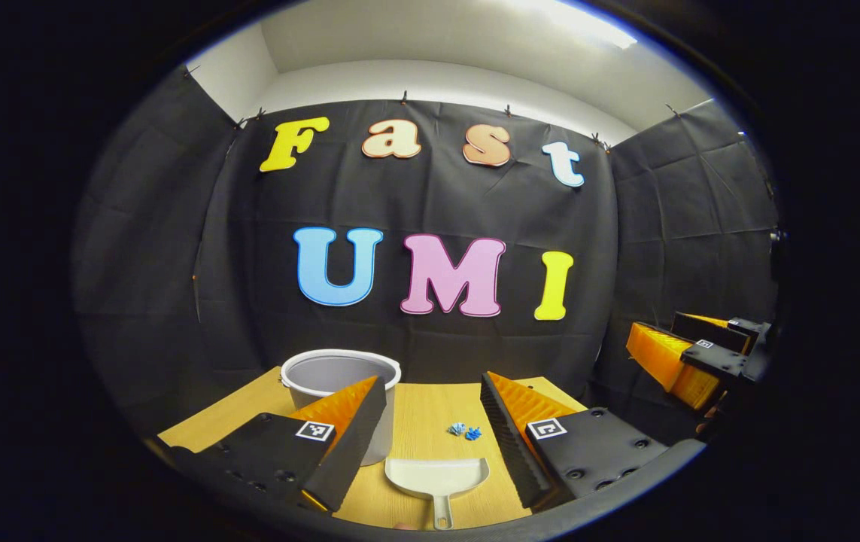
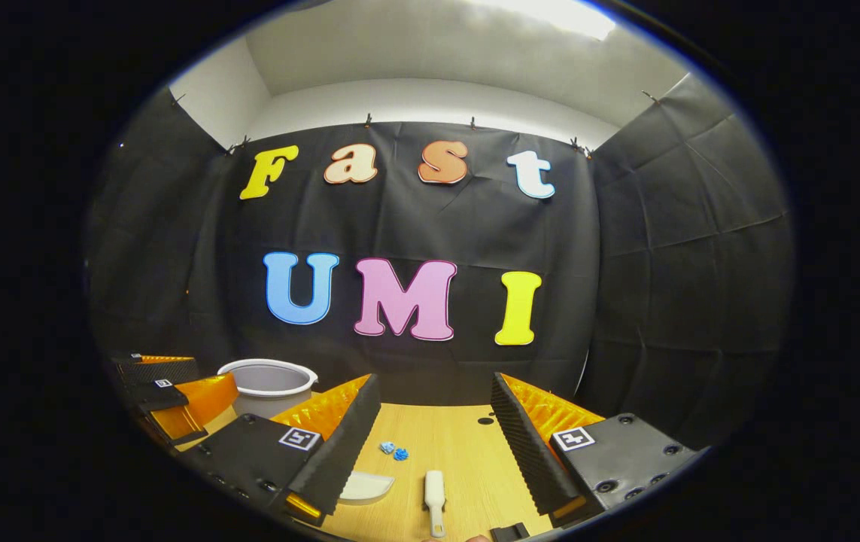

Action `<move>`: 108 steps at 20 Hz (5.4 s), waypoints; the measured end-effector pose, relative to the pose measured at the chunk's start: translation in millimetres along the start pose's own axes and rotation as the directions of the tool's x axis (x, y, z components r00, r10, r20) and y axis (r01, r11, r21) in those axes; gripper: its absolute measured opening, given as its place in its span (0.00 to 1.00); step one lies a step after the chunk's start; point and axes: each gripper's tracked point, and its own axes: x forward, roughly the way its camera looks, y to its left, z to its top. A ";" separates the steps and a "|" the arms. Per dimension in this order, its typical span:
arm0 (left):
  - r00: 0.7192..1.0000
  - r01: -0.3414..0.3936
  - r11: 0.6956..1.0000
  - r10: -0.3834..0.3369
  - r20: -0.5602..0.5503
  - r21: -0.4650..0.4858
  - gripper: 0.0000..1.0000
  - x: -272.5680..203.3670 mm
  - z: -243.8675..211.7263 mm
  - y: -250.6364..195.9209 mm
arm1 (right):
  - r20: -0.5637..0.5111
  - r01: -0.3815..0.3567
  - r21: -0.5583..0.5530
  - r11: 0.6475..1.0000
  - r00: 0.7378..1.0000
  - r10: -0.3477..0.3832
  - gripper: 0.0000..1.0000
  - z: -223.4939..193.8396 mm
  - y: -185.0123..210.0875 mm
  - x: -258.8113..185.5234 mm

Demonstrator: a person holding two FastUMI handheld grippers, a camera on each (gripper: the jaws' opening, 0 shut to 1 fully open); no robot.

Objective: Pick up the small broom and dustpan from the desktop, sweep the trash into the dustpan with the broom, and then empty the trash into the garbage bin.

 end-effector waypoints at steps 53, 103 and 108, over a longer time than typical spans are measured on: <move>-0.026 -0.054 0.997 0.056 -0.998 0.058 0.31 119.7 -334.0 -34.8 | -0.576 -0.054 0.285 0.957 0.789 0.216 0.95 -199.0 -106.1 132.0; 0.123 0.308 0.951 -0.082 -0.989 -0.040 0.29 99.9 -337.4 12.5 | -0.986 -0.069 0.166 0.984 -0.016 0.165 0.25 -393.1 -58.4 124.2; 0.118 0.322 0.946 -0.087 -0.989 -0.045 0.28 101.2 -324.0 17.7 | -0.981 -0.097 0.192 0.977 0.016 0.194 0.25 -379.7 -70.6 145.1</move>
